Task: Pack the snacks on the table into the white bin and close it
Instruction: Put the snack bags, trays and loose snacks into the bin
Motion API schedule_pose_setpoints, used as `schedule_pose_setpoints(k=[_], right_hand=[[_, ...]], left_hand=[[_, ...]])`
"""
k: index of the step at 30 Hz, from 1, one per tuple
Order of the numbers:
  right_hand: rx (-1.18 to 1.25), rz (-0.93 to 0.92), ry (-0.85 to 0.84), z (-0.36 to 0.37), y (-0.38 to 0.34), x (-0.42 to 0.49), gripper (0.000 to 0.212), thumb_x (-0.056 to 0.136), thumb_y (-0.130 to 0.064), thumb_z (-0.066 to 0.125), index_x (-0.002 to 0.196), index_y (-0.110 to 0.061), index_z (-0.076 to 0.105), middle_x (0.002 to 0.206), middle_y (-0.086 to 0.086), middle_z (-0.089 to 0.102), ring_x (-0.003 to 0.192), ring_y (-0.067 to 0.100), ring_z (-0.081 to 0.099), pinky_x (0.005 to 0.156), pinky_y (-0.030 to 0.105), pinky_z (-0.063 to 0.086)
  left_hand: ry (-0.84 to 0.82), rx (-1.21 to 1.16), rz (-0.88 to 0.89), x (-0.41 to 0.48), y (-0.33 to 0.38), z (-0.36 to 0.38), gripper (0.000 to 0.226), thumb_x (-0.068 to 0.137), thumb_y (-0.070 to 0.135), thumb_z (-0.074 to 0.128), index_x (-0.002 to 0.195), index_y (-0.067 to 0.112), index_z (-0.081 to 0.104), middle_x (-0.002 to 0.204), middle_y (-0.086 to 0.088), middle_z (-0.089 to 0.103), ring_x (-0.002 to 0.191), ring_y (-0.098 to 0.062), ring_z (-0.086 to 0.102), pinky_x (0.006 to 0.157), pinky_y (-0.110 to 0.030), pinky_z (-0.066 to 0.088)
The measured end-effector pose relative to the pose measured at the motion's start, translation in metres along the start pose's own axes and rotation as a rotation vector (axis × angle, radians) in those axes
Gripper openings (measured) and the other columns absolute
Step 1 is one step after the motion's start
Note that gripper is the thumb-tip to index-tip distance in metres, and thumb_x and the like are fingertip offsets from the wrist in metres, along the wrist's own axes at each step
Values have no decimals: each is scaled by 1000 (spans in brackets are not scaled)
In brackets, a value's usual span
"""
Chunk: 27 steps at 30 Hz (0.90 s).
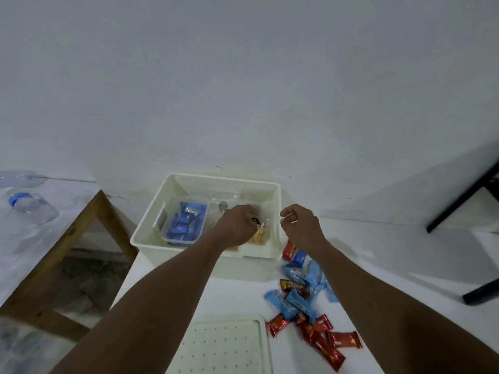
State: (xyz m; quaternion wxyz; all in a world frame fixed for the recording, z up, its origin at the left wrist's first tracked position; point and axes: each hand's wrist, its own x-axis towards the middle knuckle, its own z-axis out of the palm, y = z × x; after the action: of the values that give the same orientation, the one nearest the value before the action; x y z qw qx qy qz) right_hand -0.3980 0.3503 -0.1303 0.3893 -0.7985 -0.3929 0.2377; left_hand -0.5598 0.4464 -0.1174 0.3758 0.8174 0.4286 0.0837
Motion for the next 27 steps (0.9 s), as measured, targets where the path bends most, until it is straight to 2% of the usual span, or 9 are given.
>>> schedule_pose_setpoints(k=[3,5,8,11,13,17,19,22,27], right_hand=[[-14,30,19,-34,35,-9,14,86,-11,57,94,-20,64,84,-4,67,69,11,61,59,18,45],[-54,36,20,-51,64,-15,13,86,-12,61,94,-23,61,91,-4,65,77,8,60,65,16,43],[-173,29,-20,-69,119,-28,22,84,-18,67,103,-26,58,106,-2,58,98,18,59,81,26,45],[-315,15,-61,-76,179,-57,44,79,-31,70,120,-29,55,126,-1,53,122,25,49,95,38,43],[-426,89,-100,-76,215,-81,65,76,-51,68,135,-36,44,149,-1,38,141,26,30,106,51,36],[-621,124,-285,-63,272,-123,113,51,-100,33,149,-47,17,165,-1,1,151,32,-8,113,69,16],[-676,63,-305,-52,285,-139,115,51,-103,23,151,-48,11,166,0,-8,151,33,-15,113,72,8],[-732,-54,-281,-34,292,-149,112,57,-103,22,153,-47,12,166,5,-5,151,35,-10,109,76,3],[-763,-205,-293,-10,298,-130,99,68,-97,23,153,-46,15,166,6,6,152,34,-3,109,75,1]], left_hand=[[62,-9,58,-7,32,32,26,88,18,60,110,22,71,105,5,68,85,-6,61,67,-1,38],[73,-68,78,-12,50,56,19,88,19,63,105,21,72,88,8,68,71,-2,59,61,-1,36],[82,-122,98,-23,64,96,15,86,17,63,97,19,74,78,9,68,69,-1,63,63,-8,43],[63,-90,95,-35,49,148,24,82,25,59,102,20,72,94,4,72,88,-15,69,79,-22,52],[13,3,88,-48,24,184,45,76,34,57,117,20,67,115,-5,69,106,-24,65,92,-36,52],[-51,348,45,-66,-48,253,75,82,65,45,150,44,24,156,-15,33,143,-41,33,106,-58,40],[-50,421,8,-72,-65,273,75,87,74,27,153,48,4,165,-15,12,151,-42,11,116,-60,26],[-24,458,0,-71,-68,292,69,92,72,16,153,48,-4,166,-10,-8,152,-40,-7,120,-60,14],[4,514,32,-61,-75,317,63,97,64,9,156,42,1,167,-10,-2,153,-37,-4,118,-61,14]])
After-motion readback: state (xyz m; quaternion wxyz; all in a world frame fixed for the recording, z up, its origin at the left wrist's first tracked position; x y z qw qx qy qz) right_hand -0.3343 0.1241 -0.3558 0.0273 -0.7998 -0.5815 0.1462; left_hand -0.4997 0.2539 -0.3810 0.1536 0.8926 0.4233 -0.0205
